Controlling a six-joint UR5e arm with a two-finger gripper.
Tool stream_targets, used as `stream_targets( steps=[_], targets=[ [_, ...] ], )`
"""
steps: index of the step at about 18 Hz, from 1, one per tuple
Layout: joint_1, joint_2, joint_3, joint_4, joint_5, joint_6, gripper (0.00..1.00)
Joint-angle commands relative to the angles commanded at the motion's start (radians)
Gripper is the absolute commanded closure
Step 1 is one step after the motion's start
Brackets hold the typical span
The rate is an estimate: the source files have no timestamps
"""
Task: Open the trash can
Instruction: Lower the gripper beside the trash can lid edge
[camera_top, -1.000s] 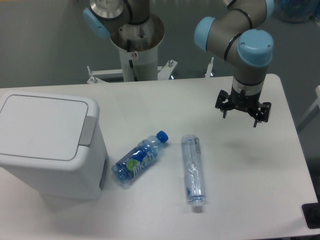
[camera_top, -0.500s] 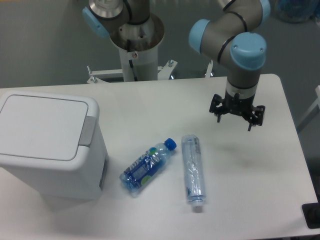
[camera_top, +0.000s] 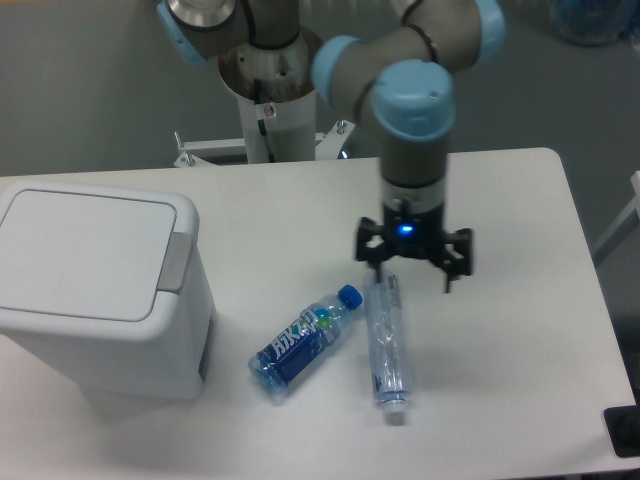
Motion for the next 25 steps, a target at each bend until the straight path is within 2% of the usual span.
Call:
stream_targets(
  steps=[4, 8, 11, 16, 25],
  targets=[
    [0.002, 0.045, 0.006, 0.008, -0.130, -0.103, 0.00],
    [0.009, 0.046, 0.053, 0.014, -0.278, -0.287, 0.00],
    [0.002, 0.046, 0.084, 0.015, -0.289, -0.364, 0.00],
    [-0.028, 0.046, 0.089, 0.022, -0.333, -0.466, 0.00],
    [-0.094, 0.035, 0.066, 0.022, -0.333, -0.468, 0.00]
  ],
)
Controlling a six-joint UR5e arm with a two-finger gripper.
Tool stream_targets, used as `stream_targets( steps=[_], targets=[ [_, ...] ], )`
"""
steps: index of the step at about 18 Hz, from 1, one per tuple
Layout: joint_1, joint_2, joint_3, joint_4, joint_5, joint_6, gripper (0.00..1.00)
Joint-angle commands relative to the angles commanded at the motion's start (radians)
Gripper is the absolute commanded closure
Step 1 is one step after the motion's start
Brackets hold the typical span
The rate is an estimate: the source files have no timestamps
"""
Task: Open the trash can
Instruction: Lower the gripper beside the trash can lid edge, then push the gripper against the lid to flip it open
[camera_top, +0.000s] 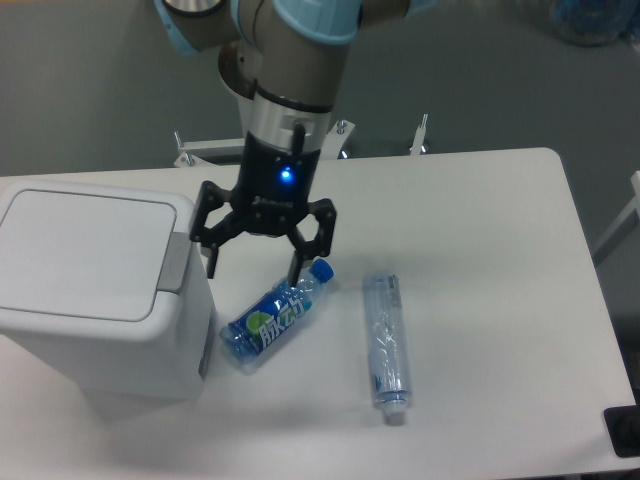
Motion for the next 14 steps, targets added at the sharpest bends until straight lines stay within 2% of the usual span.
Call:
stream_targets(
  steps=[6, 14],
  targets=[
    [-0.009, 0.011, -0.048, 0.002, 0.000, 0.003, 0.00],
    [-0.011, 0.009, -0.045, 0.002, -0.002, 0.000, 0.00]
  ],
)
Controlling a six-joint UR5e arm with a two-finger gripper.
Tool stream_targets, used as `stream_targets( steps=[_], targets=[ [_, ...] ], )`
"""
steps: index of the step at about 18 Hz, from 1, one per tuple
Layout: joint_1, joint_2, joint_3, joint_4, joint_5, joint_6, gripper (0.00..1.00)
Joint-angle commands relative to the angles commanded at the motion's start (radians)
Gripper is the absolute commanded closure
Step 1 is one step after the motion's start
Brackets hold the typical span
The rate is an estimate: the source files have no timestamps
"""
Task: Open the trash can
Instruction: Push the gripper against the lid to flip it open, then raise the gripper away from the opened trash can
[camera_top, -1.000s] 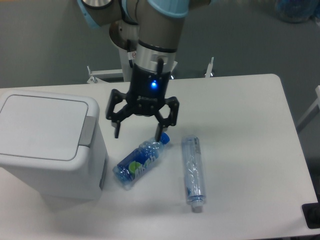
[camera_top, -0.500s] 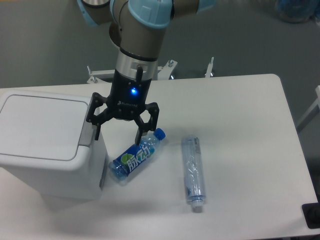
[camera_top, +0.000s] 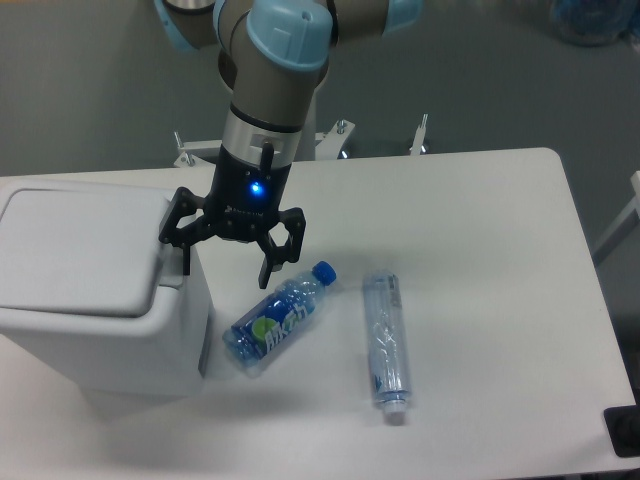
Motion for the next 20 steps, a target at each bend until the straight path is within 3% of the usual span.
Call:
stream_targets(
  steps=[6, 13, 17, 20],
  targets=[
    [0.000, -0.002, 0.015, 0.000, -0.002, -0.002, 0.00],
    [0.084, -0.015, 0.163, 0.000, 0.005, 0.021, 0.00],
    [0.204, -0.046, 0.160, 0.014, 0.058, 0.320, 0.00],
    [0.284, -0.049, 0.098, 0.017, 0.156, 0.454, 0.00]
  ],
)
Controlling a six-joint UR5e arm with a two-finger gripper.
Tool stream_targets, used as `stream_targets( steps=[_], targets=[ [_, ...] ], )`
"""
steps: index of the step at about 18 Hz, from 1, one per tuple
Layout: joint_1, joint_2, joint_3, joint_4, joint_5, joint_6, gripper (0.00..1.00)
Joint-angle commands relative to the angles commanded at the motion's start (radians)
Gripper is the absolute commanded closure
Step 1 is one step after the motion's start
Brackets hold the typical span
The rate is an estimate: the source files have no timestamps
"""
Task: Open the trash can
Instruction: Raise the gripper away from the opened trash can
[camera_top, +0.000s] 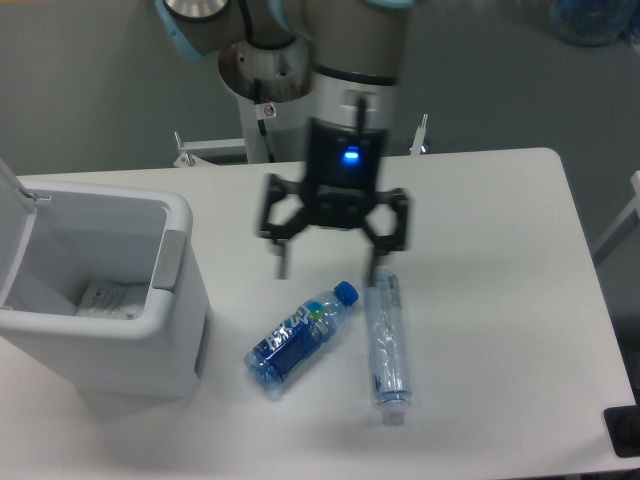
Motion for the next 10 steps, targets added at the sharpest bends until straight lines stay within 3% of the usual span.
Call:
stream_targets(
  steps=[3, 6, 10],
  targets=[
    [0.039, -0.021, -0.061, -0.003, 0.015, 0.231, 0.00],
    [0.055, -0.061, -0.115, -0.005, 0.107, 0.449, 0.00],
    [0.052, -0.135, -0.138, 0.002, 0.250, 0.521, 0.00]
  ],
)
